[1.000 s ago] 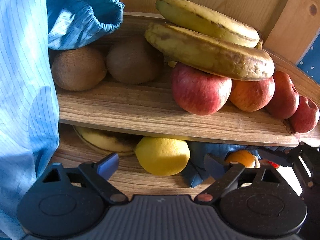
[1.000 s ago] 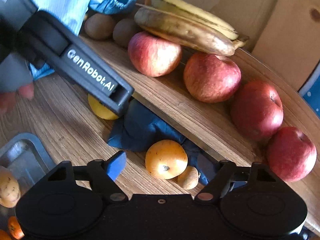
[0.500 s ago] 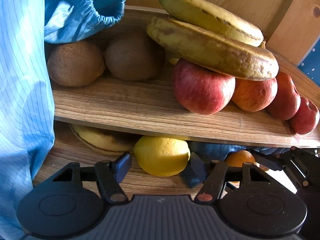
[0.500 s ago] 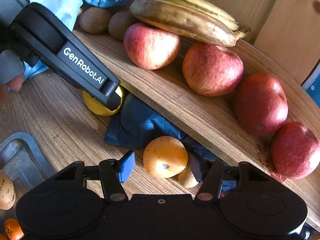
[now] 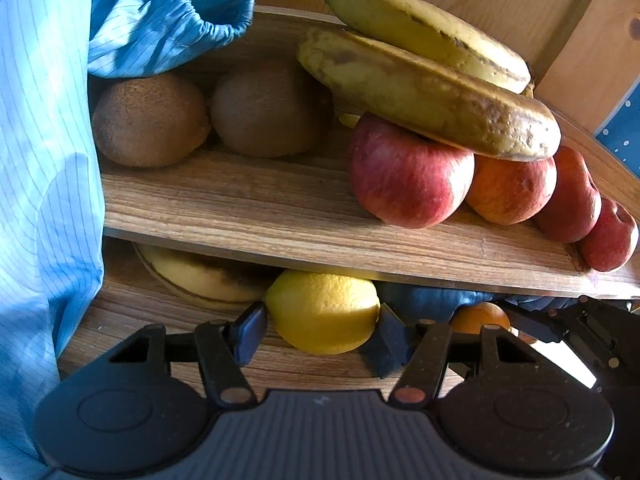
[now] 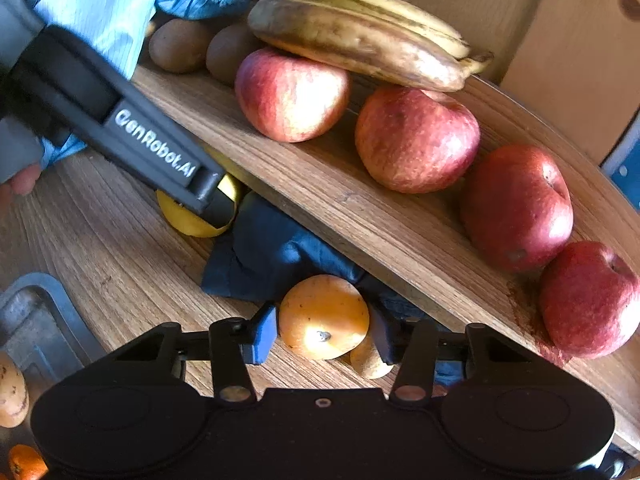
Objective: Organize fruits
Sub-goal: 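Close the left tool on the lemon while the right tool grasps the yellow-orange apple, then carry the lemon and apple onto the tray with both tools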
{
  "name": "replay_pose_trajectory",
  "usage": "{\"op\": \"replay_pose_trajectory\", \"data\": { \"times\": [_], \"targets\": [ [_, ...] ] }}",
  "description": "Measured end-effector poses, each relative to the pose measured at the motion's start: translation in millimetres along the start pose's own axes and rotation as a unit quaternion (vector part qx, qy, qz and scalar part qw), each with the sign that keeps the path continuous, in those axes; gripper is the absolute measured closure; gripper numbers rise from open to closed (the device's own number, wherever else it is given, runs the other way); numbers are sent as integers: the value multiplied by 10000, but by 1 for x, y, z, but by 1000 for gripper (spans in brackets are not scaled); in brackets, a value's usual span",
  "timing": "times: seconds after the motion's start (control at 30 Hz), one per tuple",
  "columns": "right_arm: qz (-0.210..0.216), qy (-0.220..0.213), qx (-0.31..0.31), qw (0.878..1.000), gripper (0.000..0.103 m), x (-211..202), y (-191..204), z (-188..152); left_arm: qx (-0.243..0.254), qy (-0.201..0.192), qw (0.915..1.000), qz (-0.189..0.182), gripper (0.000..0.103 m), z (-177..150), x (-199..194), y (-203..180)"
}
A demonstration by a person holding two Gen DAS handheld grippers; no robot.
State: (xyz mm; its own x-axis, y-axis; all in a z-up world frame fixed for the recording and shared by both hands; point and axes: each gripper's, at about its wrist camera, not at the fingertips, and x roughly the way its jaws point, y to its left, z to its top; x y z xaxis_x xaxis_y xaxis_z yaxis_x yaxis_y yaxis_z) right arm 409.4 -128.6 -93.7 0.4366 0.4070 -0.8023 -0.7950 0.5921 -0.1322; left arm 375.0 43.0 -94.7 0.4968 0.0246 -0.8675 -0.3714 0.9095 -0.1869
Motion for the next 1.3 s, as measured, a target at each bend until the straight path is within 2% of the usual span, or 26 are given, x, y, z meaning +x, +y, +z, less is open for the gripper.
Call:
{"op": "replay_pose_trajectory", "data": {
  "times": [0.4,0.77,1.3],
  "targets": [
    [151,22,80,9999,53,-16,3,-8,24,69,10000,-42,40,-18,-12,5],
    [206,3,127,9997,53,-41,14,-19,215,160,9994,-213,41,-43,-23,-6],
    [328,-144,133,9993,53,-75,33,-26,448,176,9983,-339,41,-63,-50,-22]
  ]
}}
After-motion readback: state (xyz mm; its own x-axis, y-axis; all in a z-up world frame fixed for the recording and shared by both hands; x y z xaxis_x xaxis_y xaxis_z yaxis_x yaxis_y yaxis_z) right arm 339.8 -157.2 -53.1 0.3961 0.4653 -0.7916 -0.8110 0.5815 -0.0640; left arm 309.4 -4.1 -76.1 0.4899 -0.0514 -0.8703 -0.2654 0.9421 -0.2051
